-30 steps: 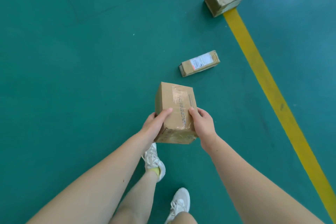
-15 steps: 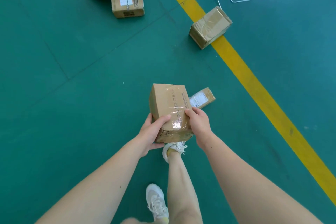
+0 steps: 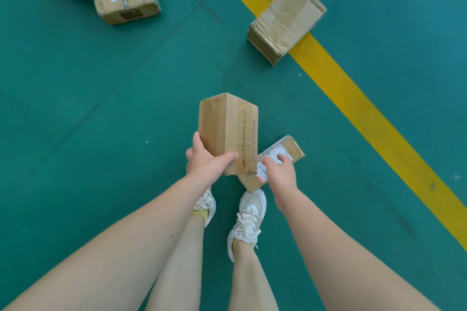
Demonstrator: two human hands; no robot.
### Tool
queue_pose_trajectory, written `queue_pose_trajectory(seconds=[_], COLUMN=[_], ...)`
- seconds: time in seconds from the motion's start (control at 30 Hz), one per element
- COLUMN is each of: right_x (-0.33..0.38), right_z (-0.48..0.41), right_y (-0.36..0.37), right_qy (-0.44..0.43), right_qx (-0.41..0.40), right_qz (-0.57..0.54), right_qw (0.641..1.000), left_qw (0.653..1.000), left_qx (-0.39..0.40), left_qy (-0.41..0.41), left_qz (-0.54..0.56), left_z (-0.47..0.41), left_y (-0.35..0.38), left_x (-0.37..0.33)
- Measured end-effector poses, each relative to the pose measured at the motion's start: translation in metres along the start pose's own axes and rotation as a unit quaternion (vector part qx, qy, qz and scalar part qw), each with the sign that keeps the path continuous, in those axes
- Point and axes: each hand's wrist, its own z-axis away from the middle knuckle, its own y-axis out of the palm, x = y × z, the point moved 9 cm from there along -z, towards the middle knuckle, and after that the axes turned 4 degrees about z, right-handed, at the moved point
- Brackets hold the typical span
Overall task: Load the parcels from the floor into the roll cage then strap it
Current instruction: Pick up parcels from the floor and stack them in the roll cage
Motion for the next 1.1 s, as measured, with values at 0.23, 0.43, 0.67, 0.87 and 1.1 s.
queue_pose_trajectory(seconds=[0.23, 0.43, 0.67, 0.87, 1.1], right_x=[-0.052, -0.087, -0.103, -0.102, -0.084], right_z=[-0.085, -0.124, -0.145, -0.151, -0.118], right_y=[0.009, 0.046, 0.059, 0.064, 0.037], right_qy=[0.089, 0.161, 0.135, 0.126, 0.12], right_qx=[-0.076, -0.111, -0.179, -0.205, -0.182], right_qz=[0.0, -0.014, 0.009, 0.079, 0.124], right_qw=[0.993, 0.981, 0.974, 0.967, 0.968], left_qw=[0.989, 0.977, 0.964, 0.962, 0.951], left_qx=[-0.013, -0.005, -0.016, -0.029, -0.044], left_qy=[0.056, 0.089, 0.13, 0.142, 0.129], left_qz=[-0.135, -0.194, -0.232, -0.231, -0.278], left_z=[-0.091, -0.132, -0.15, -0.152, -0.126], left_y=[0.028, 0.038, 0.044, 0.047, 0.046], left_x=[0.001, 0.013, 0.023, 0.031, 0.013])
